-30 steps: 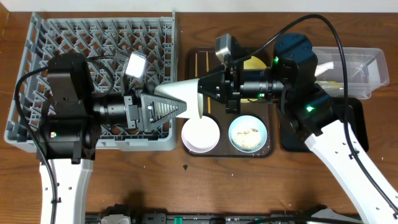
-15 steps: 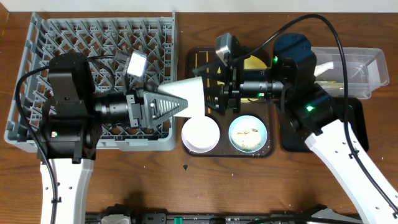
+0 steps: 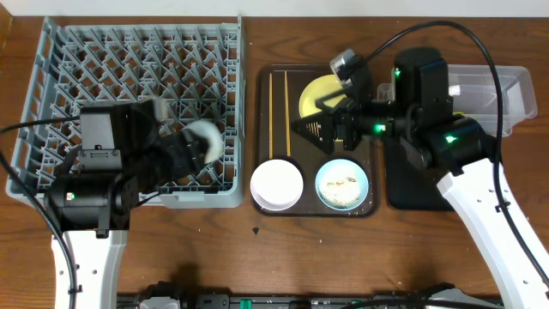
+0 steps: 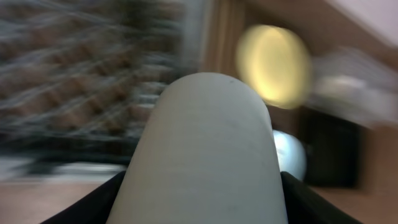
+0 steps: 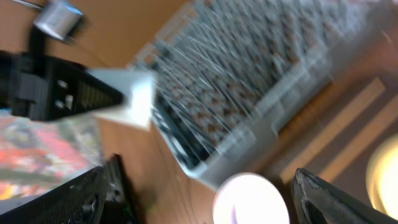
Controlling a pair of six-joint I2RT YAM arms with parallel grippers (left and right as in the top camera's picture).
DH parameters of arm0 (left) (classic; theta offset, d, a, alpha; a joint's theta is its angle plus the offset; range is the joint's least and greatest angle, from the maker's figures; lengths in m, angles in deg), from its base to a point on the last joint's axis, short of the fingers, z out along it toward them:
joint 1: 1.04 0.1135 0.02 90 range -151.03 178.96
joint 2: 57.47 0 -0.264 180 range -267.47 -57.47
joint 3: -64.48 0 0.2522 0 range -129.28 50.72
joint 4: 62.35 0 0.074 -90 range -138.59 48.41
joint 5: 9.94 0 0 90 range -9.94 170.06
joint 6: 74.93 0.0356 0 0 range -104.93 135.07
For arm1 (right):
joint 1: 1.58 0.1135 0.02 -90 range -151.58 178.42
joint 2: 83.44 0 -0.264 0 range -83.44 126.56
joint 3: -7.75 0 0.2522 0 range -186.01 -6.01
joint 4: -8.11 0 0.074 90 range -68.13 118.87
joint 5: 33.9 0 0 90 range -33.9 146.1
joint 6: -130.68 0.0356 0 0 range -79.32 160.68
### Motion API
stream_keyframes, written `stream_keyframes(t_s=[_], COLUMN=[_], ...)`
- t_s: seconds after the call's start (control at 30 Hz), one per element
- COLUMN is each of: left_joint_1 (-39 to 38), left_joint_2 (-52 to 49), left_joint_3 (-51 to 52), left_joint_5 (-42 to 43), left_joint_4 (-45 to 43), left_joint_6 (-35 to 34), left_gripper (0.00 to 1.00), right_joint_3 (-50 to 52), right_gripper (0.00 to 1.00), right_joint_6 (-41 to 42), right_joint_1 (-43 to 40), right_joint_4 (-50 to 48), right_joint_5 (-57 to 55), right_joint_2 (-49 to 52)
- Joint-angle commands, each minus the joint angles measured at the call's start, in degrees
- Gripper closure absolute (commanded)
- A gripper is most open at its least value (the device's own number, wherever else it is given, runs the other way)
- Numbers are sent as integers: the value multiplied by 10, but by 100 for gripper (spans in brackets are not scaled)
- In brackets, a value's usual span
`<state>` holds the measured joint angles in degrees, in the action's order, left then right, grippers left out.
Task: Sort waste into correct bins and load items into the dishwasher
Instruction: 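Lower the cup into the dish rack with the left gripper and release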
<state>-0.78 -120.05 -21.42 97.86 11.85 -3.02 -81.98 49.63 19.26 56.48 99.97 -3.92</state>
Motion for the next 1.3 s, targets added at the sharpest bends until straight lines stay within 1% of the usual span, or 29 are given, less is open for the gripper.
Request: stream_keyframes(t_s=[0.0,0.1,0.2,0.37,0.6,0.67,0.83,0.9,0.93,0.97,1.03,1.07,1.2,1.27], left_joint_1=[10,38,73,115,136,136,136,136,136,136,136,136,136,136], left_joint_2=[-7,-21,-44,-108,-199,-219,-260,-266,-266,-264,-258,-253,-227,-206], left_joint_3=[-9,-9,-9,-9,-9,-9,-9,-9,-9,-9,-10,-11,-28,-39], left_joint_5=[-251,-289,-289,-274,-243,-242,-242,-230,-222,-215,-212,-212,-212,-187], left_joint_4=[18,32,34,28,19,16,12,12,12,12,15,17,30,36], left_joint_6=[-27,-37,-49,-62,-62,-62,-63,-62,-62,-62,-62,-62,-61,-40], left_gripper=[42,42,42,42,41,35,31,25,17,13,9,7,6,6], right_joint_3=[-1,-1,-1,-1,-1,-1,-1,-1,-1,-1,-1,-1,-1,-1], right_gripper=[9,9,8,7,7,7,7,7,7,7,2,1,1,1], right_joint_6=[-10,-12,-13,-13,-13,-13,-13,-13,-13,-13,-13,-13,-13,-13], right_joint_1=[14,29,41,56,71,71,71,71,71,71,71,71,71,71], right_joint_4=[32,56,66,69,72,72,72,73,74,75,76,77,79,79], right_joint_5=[-101,-131,-141,-141,-163,-166,-166,-167,-167,-167,-167,-167,-167,-167], right_joint_2=[-8,-8,-8,-8,-7,-7,-7,-7,-7,-7,-7,-7,-7,-7])
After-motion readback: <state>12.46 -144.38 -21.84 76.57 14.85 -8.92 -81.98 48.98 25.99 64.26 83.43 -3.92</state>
